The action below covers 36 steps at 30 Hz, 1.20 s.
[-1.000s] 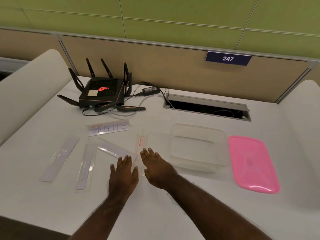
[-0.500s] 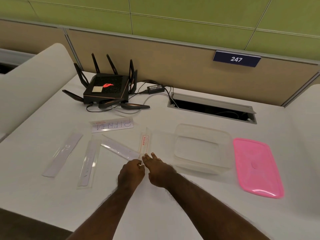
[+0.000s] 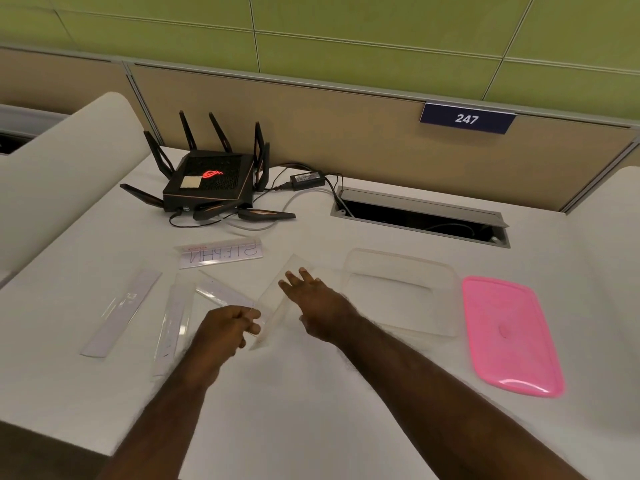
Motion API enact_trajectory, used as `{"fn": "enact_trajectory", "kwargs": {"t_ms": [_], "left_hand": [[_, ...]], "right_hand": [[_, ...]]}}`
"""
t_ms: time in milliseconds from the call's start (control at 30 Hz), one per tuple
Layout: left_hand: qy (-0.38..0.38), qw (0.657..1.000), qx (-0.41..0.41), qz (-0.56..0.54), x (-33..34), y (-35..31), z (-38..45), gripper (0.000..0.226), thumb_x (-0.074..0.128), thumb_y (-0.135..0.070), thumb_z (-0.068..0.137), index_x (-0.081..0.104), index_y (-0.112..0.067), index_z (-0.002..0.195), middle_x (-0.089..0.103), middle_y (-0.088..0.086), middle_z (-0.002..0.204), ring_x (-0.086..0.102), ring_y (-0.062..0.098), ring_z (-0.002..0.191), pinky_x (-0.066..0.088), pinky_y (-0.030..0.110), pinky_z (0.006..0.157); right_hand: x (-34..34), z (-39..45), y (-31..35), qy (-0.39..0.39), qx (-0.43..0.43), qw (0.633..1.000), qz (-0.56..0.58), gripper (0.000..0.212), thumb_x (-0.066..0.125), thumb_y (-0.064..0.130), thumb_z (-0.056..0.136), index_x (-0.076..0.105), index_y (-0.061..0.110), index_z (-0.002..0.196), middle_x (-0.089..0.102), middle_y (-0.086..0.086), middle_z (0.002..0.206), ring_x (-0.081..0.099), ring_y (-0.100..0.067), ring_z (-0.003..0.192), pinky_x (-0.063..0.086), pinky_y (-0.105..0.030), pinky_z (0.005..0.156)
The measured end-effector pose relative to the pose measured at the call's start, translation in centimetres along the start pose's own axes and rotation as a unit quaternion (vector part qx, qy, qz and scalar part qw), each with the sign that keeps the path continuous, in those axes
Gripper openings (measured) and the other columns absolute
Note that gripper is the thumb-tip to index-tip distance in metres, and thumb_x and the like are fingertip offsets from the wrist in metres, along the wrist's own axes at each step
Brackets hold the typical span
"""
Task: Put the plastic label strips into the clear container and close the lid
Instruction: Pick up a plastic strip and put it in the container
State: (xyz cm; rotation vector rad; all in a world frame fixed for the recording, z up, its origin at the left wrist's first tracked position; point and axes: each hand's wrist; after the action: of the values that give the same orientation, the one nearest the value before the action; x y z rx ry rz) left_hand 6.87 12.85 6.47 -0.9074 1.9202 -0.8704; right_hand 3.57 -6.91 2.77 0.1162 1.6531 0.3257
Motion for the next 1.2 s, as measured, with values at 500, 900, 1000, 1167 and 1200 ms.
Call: {"fn": "enact_trajectory", "kwargs": {"t_ms": [500, 900, 1000, 1167, 1200], "left_hand": [[0.173, 0.983, 0.061, -0.015, -2.5, -5.4, 2.6, 0.028, 0.048, -0.024, 0.098, 0.075, -0.021, 0.106, 0.075, 0.001, 0.093, 0.06, 0.021, 0.079, 0.05, 0.028, 0.069], [0.138, 0.884, 0.307, 0.326, 8.3, -9.9, 6.7, 0.049, 0.072, -0.039, 0.082, 0.059, -0.028, 0.128, 0.061, -0.005, 0.123, 0.054, 0.013, 0.109, 0.044, 0.022, 0.087], [0.131, 0.844, 0.334, 0.399, 10.9, -10.9, 7.0, 0.043, 0.063, -0.047, 0.086, 0.059, -0.034, 0.127, 0.059, -0.008, 0.129, 0.047, 0.016, 0.121, 0.038, 0.04, 0.101], [0.095, 0.78, 0.385, 0.484, 14.3, -11.3, 6.8, 0.042, 0.057, -0.054, 0.086, 0.059, -0.039, 0.125, 0.056, -0.011, 0.124, 0.046, 0.018, 0.119, 0.031, 0.043, 0.101], [0.084, 0.774, 0.384, 0.497, 14.7, -11.2, 6.7, 0.042, 0.056, -0.056, 0.086, 0.059, -0.04, 0.125, 0.056, -0.011, 0.124, 0.045, 0.017, 0.121, 0.025, 0.045, 0.106]], "right_hand": [[-9.5, -3.0, -7.8, -0.054, 0.047, 0.997, 0.03, 0.067, 0.075, 0.021, 0.079, 0.047, 0.027, 0.139, 0.051, 0.005, 0.138, 0.049, -0.019, 0.122, 0.043, -0.038, 0.099], [-10.4, -12.0, -16.6, -0.054, 0.204, 0.973, 0.096, 0.055, 0.07, 0.049, 0.08, 0.055, 0.035, 0.13, 0.059, 0.01, 0.131, 0.054, -0.015, 0.114, 0.042, -0.031, 0.087], [-9.9, -14.1, -18.1, -0.045, 0.233, 0.969, 0.069, 0.054, 0.066, 0.055, 0.08, 0.055, 0.038, 0.13, 0.059, 0.01, 0.134, 0.051, -0.016, 0.122, 0.041, -0.036, 0.097], [-8.4, -16.1, -19.3, -0.042, 0.263, 0.964, 0.005, 0.056, 0.061, 0.06, 0.081, 0.055, 0.037, 0.132, 0.057, 0.006, 0.136, 0.041, -0.017, 0.13, 0.029, -0.039, 0.102], [-8.0, -16.3, -19.2, -0.045, 0.265, 0.963, -0.014, 0.056, 0.06, 0.061, 0.081, 0.055, 0.037, 0.131, 0.057, 0.008, 0.135, 0.041, -0.016, 0.13, 0.028, -0.04, 0.1]]}}
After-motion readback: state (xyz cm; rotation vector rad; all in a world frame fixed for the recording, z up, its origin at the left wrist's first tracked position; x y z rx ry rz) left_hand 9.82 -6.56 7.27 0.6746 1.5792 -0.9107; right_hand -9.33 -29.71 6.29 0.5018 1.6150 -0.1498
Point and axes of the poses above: each hand's wrist, its own z-axis towards the middle knuckle, its own x-axis out of the palm, y = z × x
